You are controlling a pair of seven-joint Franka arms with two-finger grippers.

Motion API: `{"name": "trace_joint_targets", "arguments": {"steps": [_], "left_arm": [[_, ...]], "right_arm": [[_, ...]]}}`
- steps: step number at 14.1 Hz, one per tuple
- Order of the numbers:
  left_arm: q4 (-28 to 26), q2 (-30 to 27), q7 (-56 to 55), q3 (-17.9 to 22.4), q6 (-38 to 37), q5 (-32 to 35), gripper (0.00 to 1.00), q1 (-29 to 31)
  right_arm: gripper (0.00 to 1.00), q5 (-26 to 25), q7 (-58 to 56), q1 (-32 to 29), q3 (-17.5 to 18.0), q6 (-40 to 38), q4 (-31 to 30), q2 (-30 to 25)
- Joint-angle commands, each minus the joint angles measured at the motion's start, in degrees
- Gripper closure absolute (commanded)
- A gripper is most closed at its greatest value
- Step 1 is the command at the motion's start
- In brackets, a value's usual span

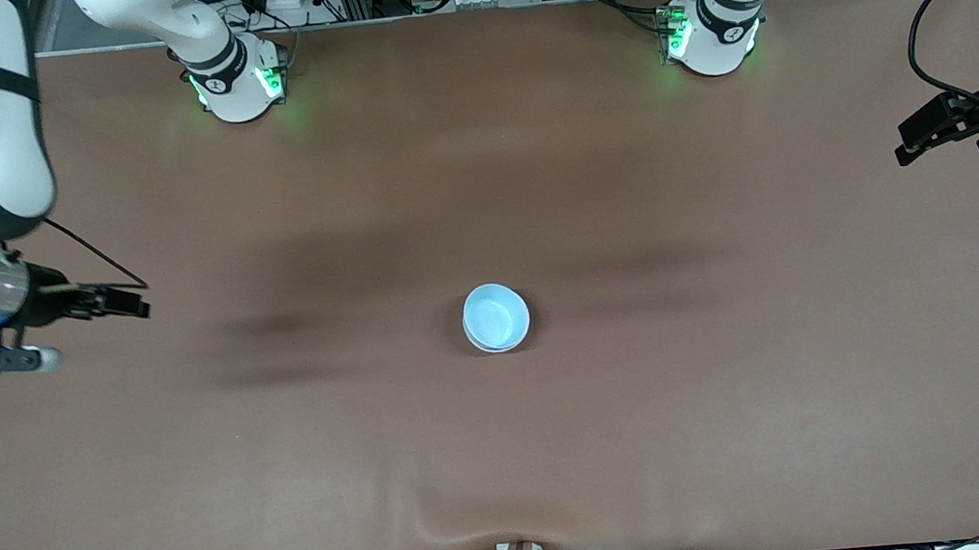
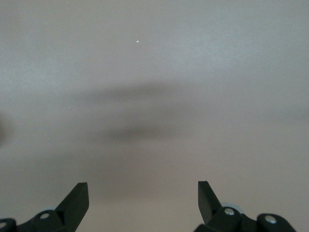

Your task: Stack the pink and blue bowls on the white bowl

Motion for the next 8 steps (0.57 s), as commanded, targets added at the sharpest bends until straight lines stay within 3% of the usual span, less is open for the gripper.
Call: {"name": "trace_joint_targets", "arguments": {"steps": [1, 5, 6, 8], "left_arm": [[0.77, 0.21, -0.35, -0.09, -0.75, -0.95, 0.00, -0.01], [0.77, 0.21, -0.18, -0.09, -0.75, -0.95, 0.00, 0.26], [0.77, 0.21, -0.18, -0.09, -0.75, -0.95, 0.00, 0.17], [0.77, 0.21, -0.18, -0.09, -0.75, -0.95, 0.00, 0.08]], "right_arm": [[0.00, -5.19, -0.24, -5.23, 6.09, -0.41, -1.65, -6.19], [0.00, -9.95, 0.64, -23.24, 25.16, -2.33, -1.83, -13.57], [0.00, -10.83, 0.90, -25.72, 27.82, -3.39, -1.83, -14.89], [0.00, -11.18, 2.74, -26.35, 28.63, -4.27, -1.91, -16.83]]}}
